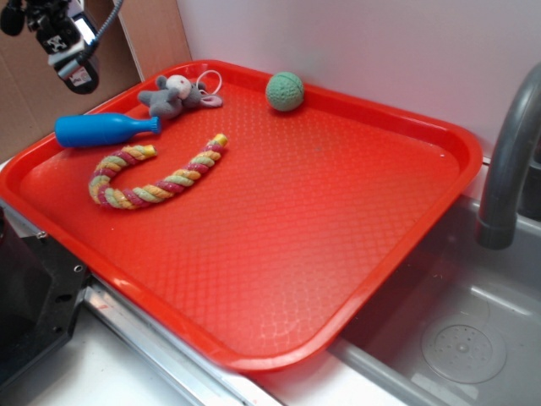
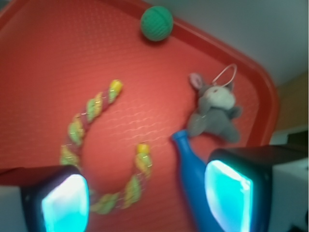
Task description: Grab the blue bottle.
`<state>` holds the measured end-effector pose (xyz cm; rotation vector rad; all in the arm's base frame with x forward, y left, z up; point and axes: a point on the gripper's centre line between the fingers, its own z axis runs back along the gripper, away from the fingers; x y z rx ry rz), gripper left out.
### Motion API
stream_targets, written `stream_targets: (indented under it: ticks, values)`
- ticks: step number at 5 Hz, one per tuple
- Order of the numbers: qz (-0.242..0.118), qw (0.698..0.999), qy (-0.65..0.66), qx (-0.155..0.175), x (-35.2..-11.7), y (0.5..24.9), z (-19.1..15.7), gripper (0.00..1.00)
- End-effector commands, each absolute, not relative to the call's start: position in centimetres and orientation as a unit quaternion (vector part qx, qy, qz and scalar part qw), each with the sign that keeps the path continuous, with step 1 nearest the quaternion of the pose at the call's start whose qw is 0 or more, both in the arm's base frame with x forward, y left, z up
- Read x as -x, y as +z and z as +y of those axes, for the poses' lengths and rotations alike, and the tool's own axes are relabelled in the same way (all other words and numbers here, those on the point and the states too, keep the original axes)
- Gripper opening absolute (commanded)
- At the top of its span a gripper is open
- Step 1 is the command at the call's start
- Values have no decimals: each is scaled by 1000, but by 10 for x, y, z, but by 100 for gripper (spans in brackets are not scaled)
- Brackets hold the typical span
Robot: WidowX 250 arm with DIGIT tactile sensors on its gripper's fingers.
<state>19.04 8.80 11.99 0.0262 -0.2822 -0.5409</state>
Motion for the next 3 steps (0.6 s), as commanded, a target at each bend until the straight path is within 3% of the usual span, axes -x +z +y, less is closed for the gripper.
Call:
stream_targets:
  ticks: [1, 3]
  values:
    - [-137, 939, -305, -74, -214, 89, 124, 100]
    - [-126, 926, -353, -55, -220, 55, 136, 100]
